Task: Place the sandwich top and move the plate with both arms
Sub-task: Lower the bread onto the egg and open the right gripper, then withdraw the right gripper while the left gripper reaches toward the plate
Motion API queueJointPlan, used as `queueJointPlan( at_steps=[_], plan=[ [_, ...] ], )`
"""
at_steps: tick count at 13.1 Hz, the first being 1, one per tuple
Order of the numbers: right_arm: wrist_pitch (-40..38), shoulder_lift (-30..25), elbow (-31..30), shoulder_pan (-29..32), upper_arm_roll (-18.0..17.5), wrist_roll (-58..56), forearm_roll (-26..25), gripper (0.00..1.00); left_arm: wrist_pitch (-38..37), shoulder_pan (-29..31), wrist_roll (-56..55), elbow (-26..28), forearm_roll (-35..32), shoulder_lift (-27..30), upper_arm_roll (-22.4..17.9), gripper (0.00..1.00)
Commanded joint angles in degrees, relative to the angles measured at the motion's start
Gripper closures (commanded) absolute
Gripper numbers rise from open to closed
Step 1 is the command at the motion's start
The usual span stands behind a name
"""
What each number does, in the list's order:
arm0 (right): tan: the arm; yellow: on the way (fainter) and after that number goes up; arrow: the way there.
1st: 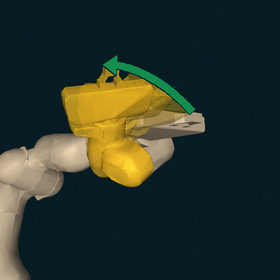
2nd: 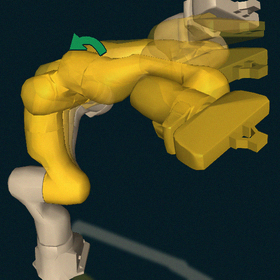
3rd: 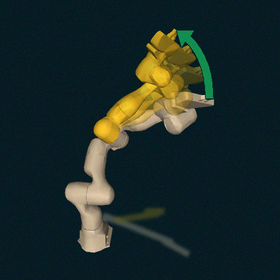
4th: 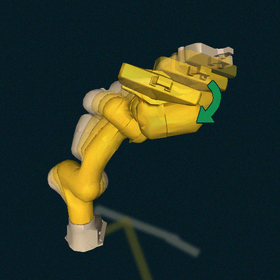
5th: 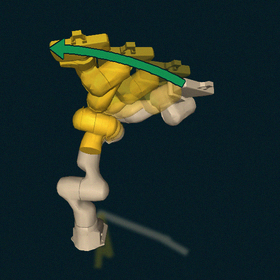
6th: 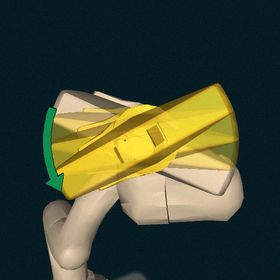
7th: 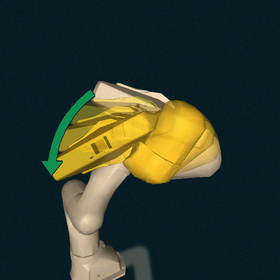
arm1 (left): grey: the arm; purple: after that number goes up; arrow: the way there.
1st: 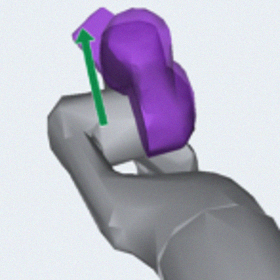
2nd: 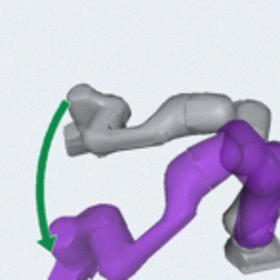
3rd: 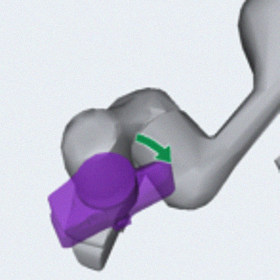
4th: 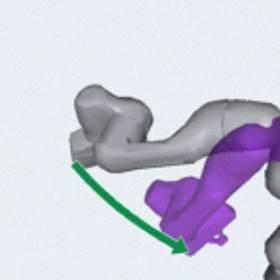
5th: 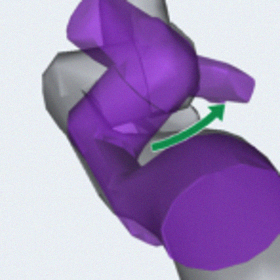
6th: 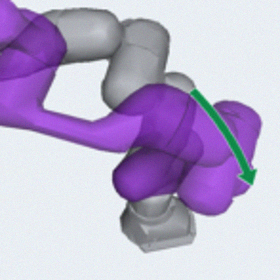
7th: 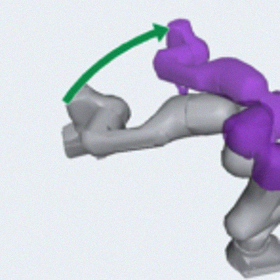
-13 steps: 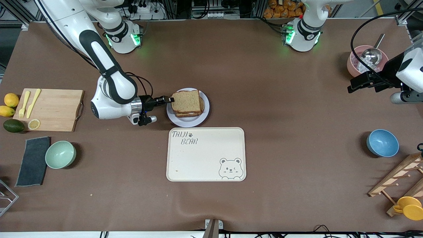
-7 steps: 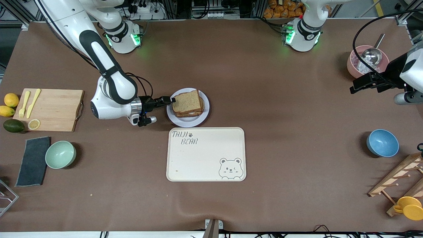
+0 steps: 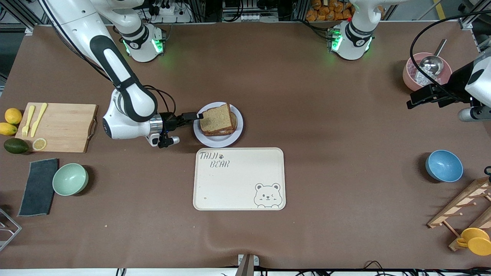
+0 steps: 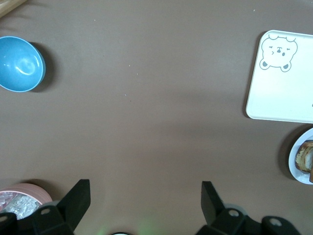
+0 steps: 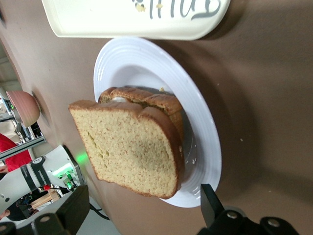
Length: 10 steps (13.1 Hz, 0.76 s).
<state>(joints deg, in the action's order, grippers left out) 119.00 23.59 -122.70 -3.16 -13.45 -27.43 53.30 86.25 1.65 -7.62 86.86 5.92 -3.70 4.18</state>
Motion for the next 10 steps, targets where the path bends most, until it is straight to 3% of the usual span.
queueJointPlan(
  at_steps=[1,5,8,10],
  plan=[
    [-3.59,-1.79,-0.44,4.29,0.1,-0.7,0.14,0.0,-0.03,0.02,0.41,-1.08,0.94,-1.74,0.13,0.0],
    [-3.77,-4.86,0.26,7.46,0.27,-0.43,-10.47,0.0,0.32,-0.42,3.13,-0.82,1.9,-3.68,0.65,0.0],
    [-4.12,-9.33,1.75,8.95,4.12,-0.43,-20.12,0.0,1.1,3.78,4.98,1.81,12.77,-4.64,0.3,0.0],
    [-6.66,-11.1,5.25,10.1,5.28,0.09,-26.99,0.0,3.21,4.33,6.82,2.61,15.25,-6.05,0.3,0.0]
  ],
)
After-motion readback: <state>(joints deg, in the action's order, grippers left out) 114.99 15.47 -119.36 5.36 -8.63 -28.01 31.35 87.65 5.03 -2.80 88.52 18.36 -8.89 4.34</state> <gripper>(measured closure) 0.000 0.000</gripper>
